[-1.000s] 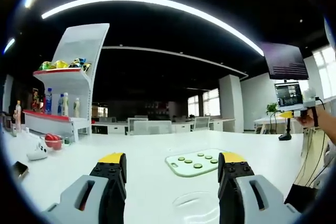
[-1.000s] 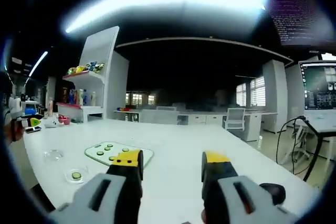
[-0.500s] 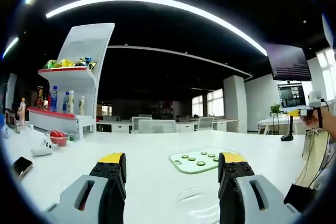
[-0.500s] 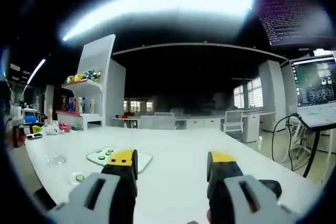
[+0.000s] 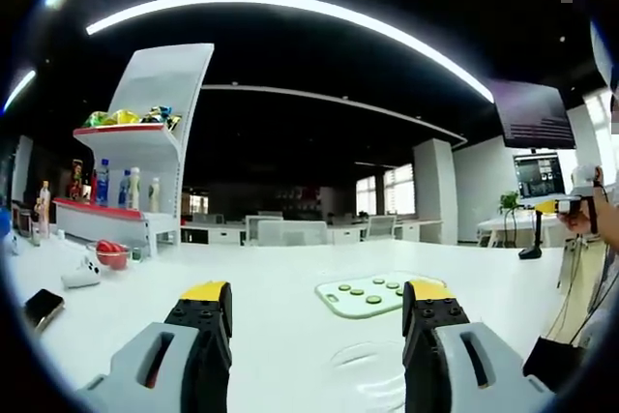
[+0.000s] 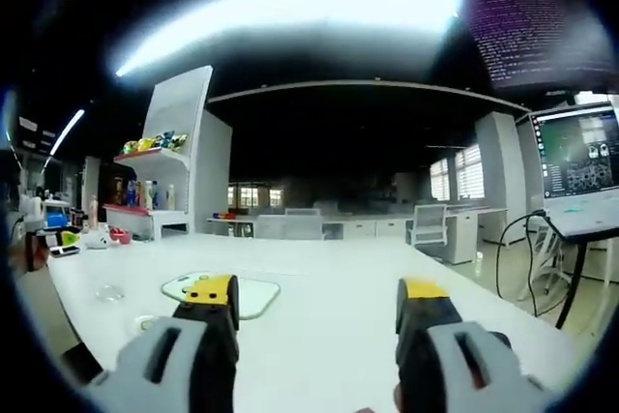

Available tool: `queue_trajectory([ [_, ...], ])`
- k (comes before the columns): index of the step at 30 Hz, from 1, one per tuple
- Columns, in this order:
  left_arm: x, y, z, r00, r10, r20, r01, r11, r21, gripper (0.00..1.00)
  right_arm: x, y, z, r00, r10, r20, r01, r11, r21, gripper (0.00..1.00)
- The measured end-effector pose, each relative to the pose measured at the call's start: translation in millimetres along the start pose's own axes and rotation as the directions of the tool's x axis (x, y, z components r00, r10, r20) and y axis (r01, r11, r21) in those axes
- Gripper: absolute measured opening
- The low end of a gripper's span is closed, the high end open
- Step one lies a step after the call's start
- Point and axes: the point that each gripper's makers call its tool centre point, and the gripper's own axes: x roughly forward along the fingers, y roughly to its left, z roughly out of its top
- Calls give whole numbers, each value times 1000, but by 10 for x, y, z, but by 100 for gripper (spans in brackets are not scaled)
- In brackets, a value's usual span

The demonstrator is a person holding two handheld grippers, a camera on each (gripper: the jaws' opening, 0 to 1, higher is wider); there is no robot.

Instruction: Open the petri dish lid, add cucumber slices into the petri dish, and close the lid

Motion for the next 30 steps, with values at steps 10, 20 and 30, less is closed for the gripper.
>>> queue_trajectory([
  [10, -7, -27, 8, 1000, -27, -3, 27, 999, 25, 72, 22, 106, 72, 999, 46, 9, -46, 999, -2, 71],
  [20, -51, -159, 147, 989, -150, -4, 150, 984, 92, 72, 166, 463, 198, 973, 229, -6, -229, 973, -36, 71],
  [30, -187, -292, 240, 941, -337, -13, 337, 937, 96, 72, 327, 1011, 309, 884, 466, -37, -467, 883, -48, 72],
])
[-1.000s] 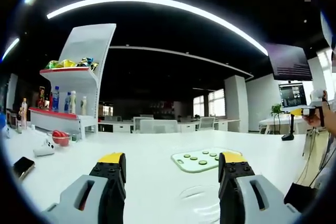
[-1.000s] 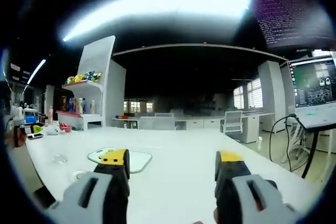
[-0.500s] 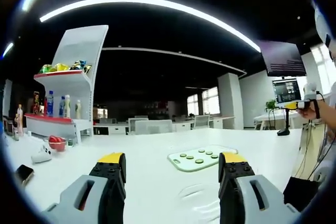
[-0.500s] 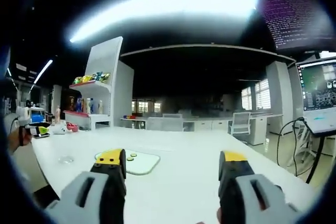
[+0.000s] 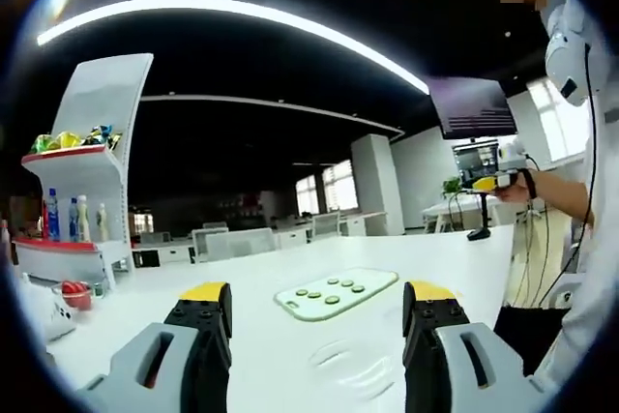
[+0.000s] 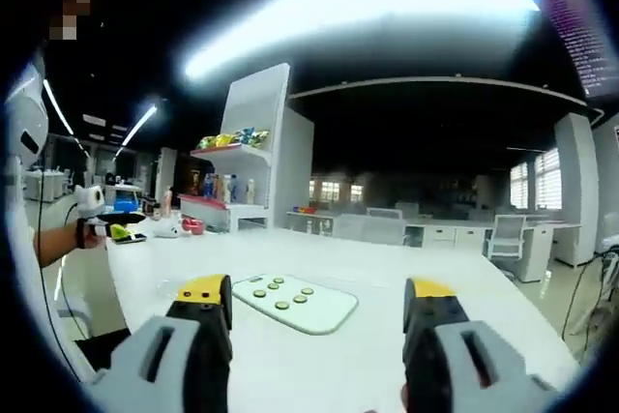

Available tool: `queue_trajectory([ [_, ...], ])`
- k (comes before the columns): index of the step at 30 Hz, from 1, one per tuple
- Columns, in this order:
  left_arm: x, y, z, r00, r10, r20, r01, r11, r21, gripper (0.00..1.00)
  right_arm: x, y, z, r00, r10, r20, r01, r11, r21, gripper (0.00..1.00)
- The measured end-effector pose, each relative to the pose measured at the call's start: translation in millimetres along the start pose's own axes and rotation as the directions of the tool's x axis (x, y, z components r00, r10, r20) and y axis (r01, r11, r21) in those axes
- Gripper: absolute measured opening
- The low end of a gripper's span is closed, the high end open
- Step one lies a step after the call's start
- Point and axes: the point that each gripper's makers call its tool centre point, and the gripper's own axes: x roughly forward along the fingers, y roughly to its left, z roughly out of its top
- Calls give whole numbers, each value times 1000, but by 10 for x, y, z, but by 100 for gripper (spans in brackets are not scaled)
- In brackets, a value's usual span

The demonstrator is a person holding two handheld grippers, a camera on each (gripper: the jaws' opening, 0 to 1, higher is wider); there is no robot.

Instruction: Open the petri dish lid, add cucumber slices into the petri dish, and close the lid

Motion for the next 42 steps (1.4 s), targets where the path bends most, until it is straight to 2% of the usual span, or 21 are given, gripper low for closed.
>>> queue_trajectory([
  [6, -56, 33, 17, 999, -42, 2, 42, 999, -31, 71, 209, 221, 89, 995, 104, -4, -104, 994, -27, 73],
  [11, -78, 39, 32, 996, -93, -14, 92, 995, -26, 73, 386, 413, 123, 981, 195, -15, -196, 980, -42, 74],
  [18, -50, 6, -62, 985, -156, -76, 157, 988, 1, 73, 690, 758, 126, 944, 325, -55, -329, 941, -76, 74],
  [29, 78, -73, -336, 961, -223, -166, 226, 974, 0, 73, 1044, 1351, -14, 858, 495, -138, -510, 851, -121, 74],
  [33, 120, -78, -417, 954, -237, -184, 240, 971, -5, 74, 1146, 1497, -88, 830, 532, -165, -553, 824, -123, 74],
  [38, 155, -59, -531, 945, -252, -206, 256, 967, -11, 74, 1283, 1681, -227, 786, 580, -213, -610, 782, -124, 75],
  [39, 161, -60, -557, 943, -257, -212, 260, 966, -14, 74, 1315, 1727, -251, 773, 594, -223, -627, 769, -122, 75],
  [40, 168, -63, -580, 941, -261, -217, 264, 964, -17, 74, 1332, 1744, -269, 769, 597, -229, -631, 767, -119, 75],
  [42, 176, -74, -628, 936, -271, -226, 273, 962, -25, 74, 1378, 1809, -332, 749, 615, -246, -652, 750, -111, 75],
])
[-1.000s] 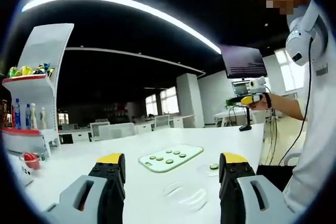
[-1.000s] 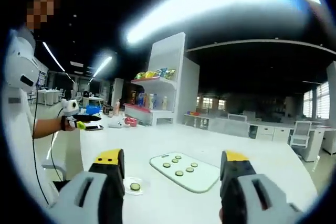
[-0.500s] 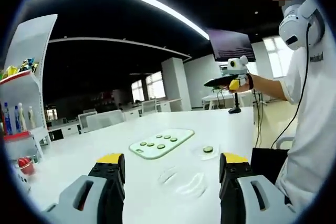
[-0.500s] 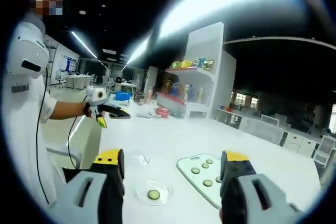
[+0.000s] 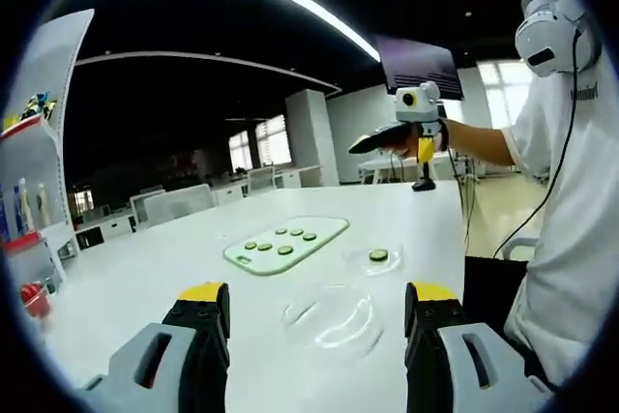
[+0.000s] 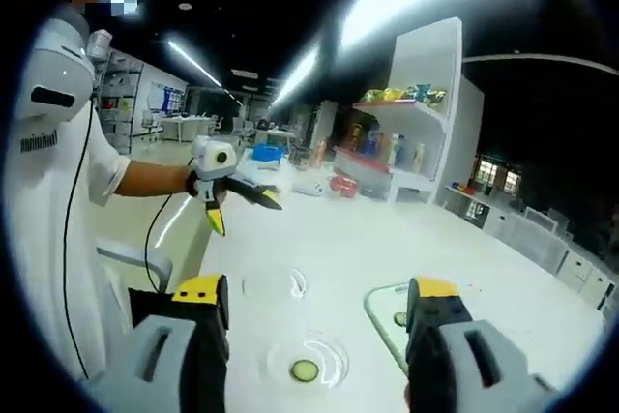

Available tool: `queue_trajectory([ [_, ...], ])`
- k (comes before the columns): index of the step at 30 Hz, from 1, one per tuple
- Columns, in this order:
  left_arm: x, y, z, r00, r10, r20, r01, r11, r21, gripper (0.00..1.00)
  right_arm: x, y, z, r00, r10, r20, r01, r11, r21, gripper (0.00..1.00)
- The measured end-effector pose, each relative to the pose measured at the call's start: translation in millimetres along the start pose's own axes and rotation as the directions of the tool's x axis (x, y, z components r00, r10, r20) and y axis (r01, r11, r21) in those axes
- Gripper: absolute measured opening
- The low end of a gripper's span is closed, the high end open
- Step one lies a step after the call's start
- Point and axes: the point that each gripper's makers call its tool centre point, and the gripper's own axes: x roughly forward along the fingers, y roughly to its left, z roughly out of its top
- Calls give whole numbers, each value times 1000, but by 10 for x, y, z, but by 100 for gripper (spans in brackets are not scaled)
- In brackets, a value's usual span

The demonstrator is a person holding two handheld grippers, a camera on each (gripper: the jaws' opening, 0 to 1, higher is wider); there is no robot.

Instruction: Open the petri dish lid, add cucumber slices into the petri dish, and close the lid

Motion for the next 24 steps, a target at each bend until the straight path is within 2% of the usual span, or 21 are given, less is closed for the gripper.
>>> queue_trajectory([
  [9, 75, 23, -189, 999, -22, -47, 21, 1000, -19, 74, 395, 120, -183, 994, 95, -47, -94, 996, 8, 75],
  [18, 167, 38, -355, 994, -57, -90, 54, 998, -32, 75, 769, 282, -450, 970, 217, -110, -218, 976, 9, 78],
  [24, 231, -34, -457, 987, -95, -130, 93, 995, -25, 75, 931, 372, -617, 955, 258, -148, -260, 966, 8, 78],
])
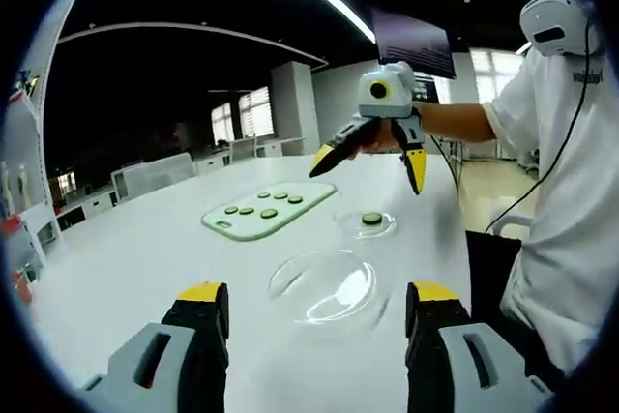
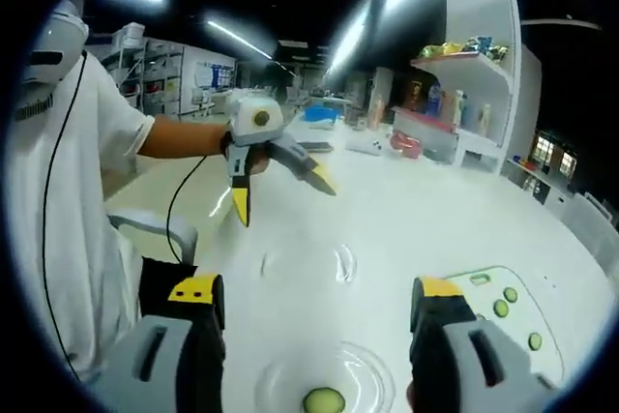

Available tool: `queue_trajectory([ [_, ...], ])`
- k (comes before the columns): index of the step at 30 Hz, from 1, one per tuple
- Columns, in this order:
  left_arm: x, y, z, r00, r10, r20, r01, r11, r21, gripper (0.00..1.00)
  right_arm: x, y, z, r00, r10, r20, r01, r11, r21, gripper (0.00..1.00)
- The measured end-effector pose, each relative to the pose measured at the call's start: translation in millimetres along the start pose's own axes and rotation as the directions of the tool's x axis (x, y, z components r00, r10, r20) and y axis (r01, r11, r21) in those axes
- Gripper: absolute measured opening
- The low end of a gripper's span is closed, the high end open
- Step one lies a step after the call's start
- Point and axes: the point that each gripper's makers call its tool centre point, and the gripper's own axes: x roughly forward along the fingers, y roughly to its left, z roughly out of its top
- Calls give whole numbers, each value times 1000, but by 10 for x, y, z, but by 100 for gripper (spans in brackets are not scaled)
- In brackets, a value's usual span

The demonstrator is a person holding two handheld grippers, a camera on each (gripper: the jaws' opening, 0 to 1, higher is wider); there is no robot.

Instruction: Open the petri dish lid, add cucumber slices into the petri dish, and close the lid

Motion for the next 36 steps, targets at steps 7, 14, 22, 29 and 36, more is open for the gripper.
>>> queue_trajectory([
  [7, 78, -4, -54, 999, -25, -24, 25, 1000, 4, 75, 186, 21, -85, 998, 52, -32, -52, 999, -11, 79],
  [14, 147, 6, -102, 999, -36, -38, 36, 999, -5, 75, 336, 36, -134, 995, 82, -55, -84, 996, -21, 80],
  [22, 204, -5, -127, 997, -61, -49, 60, 998, -7, 75, 511, 31, -240, 989, 119, -84, -122, 992, -27, 79],
  [29, 253, -20, -208, 994, -82, -73, 82, 997, -5, 75, 637, 35, -281, 985, 146, -95, -148, 989, -12, 79],
  [36, 303, -40, -297, 989, -108, -103, 108, 994, -8, 75, 733, 51, -332, 979, 167, -115, -170, 985, -19, 79],
])
